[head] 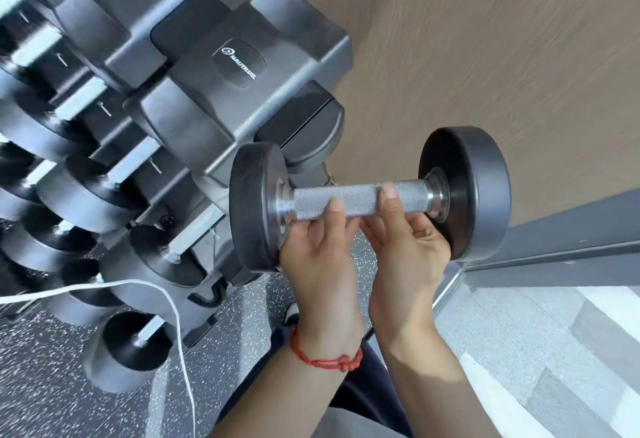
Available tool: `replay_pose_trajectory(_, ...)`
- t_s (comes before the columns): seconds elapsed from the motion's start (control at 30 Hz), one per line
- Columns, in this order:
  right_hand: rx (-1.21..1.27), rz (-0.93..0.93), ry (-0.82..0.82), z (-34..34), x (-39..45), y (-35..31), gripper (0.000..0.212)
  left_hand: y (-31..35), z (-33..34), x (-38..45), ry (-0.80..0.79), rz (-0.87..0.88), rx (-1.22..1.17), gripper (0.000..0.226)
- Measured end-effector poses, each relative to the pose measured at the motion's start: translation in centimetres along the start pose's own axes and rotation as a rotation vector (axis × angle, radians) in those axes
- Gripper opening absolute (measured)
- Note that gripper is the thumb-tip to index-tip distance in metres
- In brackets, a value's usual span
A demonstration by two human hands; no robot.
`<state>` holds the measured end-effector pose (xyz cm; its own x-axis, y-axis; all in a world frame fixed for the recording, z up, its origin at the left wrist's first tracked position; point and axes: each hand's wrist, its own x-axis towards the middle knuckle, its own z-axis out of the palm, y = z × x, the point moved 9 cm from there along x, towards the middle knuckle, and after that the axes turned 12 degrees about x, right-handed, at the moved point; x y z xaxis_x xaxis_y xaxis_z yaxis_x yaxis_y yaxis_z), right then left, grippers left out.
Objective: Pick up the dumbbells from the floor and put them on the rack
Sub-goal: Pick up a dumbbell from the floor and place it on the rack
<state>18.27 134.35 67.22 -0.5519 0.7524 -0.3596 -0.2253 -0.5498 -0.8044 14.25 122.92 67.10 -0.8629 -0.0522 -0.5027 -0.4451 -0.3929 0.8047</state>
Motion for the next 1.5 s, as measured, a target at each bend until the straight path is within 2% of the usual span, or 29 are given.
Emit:
replay_pose_trajectory(0.33, -0.069, 0.011, -0.104, 4.6, 2.7, -1.5, 0.029, 3.6, 2.1, 1.3, 0.086, 0.08, -0.073, 0.026)
replay_pose_trajectory(0.6, -0.112, 0.145, -0.308, 7.9, 7.2, -2.3, 0.029, 4.2, 5.0, 2.6, 0.291, 0.142, -0.164, 0.028)
replay_pose_trajectory(0.87, -0.138, 0.238, -0.464, 10.8, 9.3, -2.3, 0.048, 5.1, 6.4, 3.3, 0.39, 0.244, -0.271, 0.026)
replay_pose_trajectory(0.97, -0.166, 0.266, -0.521, 12.2, 9.1, -1.9, 0.05, 5.5, 5.5, 3.8, 0.469, 0.249, -0.294, 0.016)
replay_pose_trajectory(1.23, -0.202, 0.279, -0.542, 16.2, 8.6, 0.2, 0.051, 7.9, 3.9, 6.7, 0.483, 0.269, -0.364, 0.023)
replay_pose_trajectory(1.5, -0.195, 0.309, -0.555, 20.4, 8.7, 2.9, 0.028, 10.2, 2.3, 10.4, 0.49, 0.252, -0.388, 0.028)
